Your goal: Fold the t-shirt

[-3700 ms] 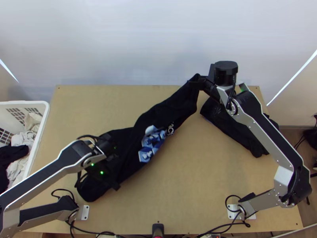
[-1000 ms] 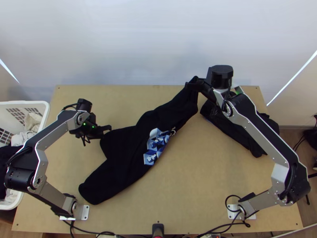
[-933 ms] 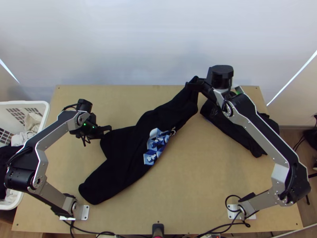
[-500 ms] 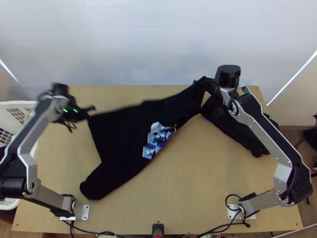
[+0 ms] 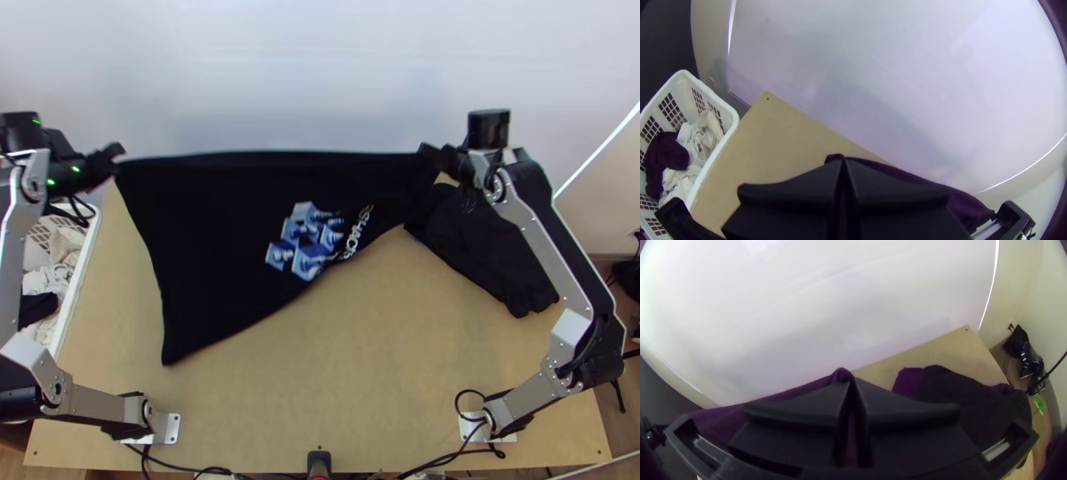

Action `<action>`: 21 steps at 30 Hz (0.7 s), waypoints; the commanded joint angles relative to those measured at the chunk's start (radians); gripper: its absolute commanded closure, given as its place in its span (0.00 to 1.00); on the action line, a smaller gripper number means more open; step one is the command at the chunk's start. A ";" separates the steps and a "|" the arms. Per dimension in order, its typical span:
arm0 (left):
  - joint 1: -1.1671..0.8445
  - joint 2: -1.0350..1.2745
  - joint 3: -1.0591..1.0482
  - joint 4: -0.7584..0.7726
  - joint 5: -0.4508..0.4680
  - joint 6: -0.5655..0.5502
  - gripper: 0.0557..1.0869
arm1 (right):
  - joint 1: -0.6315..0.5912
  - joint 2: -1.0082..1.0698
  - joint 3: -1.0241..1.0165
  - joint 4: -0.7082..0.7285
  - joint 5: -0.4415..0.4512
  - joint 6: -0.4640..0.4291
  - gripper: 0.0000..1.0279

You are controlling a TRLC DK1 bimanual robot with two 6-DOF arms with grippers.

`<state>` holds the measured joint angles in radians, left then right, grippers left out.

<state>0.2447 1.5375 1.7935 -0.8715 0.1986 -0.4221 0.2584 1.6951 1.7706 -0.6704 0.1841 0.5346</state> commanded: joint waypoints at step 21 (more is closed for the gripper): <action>0.133 -0.332 0.211 0.275 -0.033 -0.116 0.96 | 0.289 -0.350 0.348 0.249 0.003 -0.246 0.97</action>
<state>0.3557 1.2980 2.0064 -0.5510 0.1673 -0.5571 0.4229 1.5425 2.2127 -0.4515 0.1909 0.3378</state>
